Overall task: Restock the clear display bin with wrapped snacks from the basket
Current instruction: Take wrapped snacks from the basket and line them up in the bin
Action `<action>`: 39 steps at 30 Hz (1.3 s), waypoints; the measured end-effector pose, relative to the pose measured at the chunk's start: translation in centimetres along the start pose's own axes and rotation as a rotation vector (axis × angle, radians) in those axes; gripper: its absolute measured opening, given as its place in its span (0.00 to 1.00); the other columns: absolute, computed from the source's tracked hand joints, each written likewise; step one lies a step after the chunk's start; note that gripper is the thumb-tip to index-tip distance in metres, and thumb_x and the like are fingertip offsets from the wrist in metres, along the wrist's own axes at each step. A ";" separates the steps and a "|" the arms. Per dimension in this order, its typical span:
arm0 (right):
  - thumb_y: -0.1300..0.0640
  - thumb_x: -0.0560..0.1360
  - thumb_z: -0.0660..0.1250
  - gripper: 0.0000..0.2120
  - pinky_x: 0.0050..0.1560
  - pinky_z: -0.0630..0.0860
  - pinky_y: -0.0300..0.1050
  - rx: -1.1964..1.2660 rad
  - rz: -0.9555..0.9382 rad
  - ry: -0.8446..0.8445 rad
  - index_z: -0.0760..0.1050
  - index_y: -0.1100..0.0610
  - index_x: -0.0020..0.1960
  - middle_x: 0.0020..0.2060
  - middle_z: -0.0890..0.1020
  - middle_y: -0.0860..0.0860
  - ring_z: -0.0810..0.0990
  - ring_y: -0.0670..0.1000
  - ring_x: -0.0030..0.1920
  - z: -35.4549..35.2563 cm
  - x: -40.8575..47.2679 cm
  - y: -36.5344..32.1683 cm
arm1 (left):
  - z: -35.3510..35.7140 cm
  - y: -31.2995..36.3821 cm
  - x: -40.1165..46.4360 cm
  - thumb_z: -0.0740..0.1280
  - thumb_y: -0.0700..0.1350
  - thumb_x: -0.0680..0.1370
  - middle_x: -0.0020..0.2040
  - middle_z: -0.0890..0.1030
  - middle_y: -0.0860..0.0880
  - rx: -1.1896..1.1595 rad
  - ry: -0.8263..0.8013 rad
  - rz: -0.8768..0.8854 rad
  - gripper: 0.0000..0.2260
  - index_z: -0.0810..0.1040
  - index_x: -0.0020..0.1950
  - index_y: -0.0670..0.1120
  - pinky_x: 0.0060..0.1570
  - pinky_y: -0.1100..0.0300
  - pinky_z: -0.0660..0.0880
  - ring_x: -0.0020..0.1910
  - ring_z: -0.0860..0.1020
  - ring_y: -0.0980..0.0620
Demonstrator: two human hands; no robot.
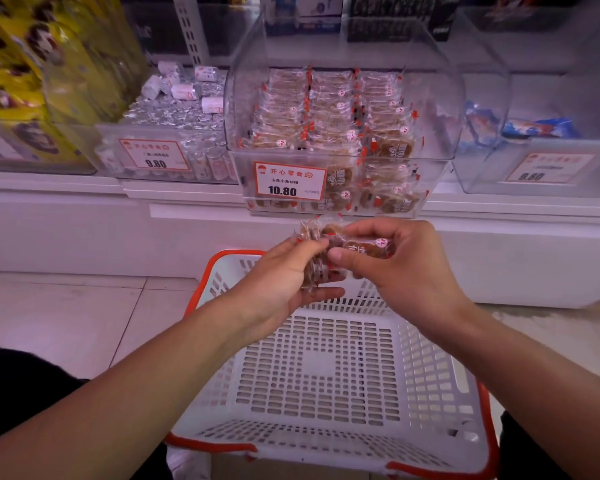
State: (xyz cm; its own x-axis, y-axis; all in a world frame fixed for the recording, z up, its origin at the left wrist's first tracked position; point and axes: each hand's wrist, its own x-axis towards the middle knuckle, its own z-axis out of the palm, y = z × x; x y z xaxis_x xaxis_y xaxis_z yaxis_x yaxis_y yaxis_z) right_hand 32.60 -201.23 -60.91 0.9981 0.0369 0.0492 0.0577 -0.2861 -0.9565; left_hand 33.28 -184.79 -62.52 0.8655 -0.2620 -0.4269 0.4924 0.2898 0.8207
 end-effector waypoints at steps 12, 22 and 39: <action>0.55 0.82 0.60 0.09 0.41 0.72 0.26 -0.178 -0.145 -0.042 0.76 0.53 0.59 0.49 0.77 0.49 0.78 0.38 0.43 0.2 0.1 -0.4 | -0.5 0.9 -0.2 0.72 0.53 0.73 0.53 0.84 0.36 -0.134 -0.109 -0.112 0.21 0.81 0.57 0.39 0.42 0.56 0.82 0.51 0.85 0.41; 0.56 0.73 0.71 0.19 0.54 0.76 0.44 -0.153 -0.179 -0.278 0.77 0.47 0.63 0.53 0.81 0.43 0.77 0.45 0.57 -1.1 0.7 -1.0 | -1.2 1.8 -0.2 0.69 0.49 0.75 0.57 0.84 0.39 -0.191 -0.174 -0.177 0.18 0.80 0.61 0.41 0.43 0.55 0.83 0.49 0.85 0.46; 0.70 0.79 0.63 0.30 0.68 0.72 0.47 -0.097 -0.105 -0.746 0.60 0.57 0.77 0.69 0.75 0.55 0.75 0.55 0.68 -1.9 0.4 -1.4 | -1.8 2.3 -1.0 0.78 0.40 0.66 0.55 0.84 0.39 0.140 -0.408 -0.362 0.17 0.85 0.54 0.41 0.43 0.47 0.83 0.57 0.83 0.39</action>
State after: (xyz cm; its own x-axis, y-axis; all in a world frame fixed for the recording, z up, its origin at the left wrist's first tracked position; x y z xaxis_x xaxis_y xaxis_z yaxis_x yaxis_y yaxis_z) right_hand 32.97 -202.64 -59.05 0.7102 0.6965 -0.1023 0.1877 -0.3275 -0.9260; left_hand 33.65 -182.21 -60.90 0.5248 -0.6648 -0.5316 0.7104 -0.0020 0.7038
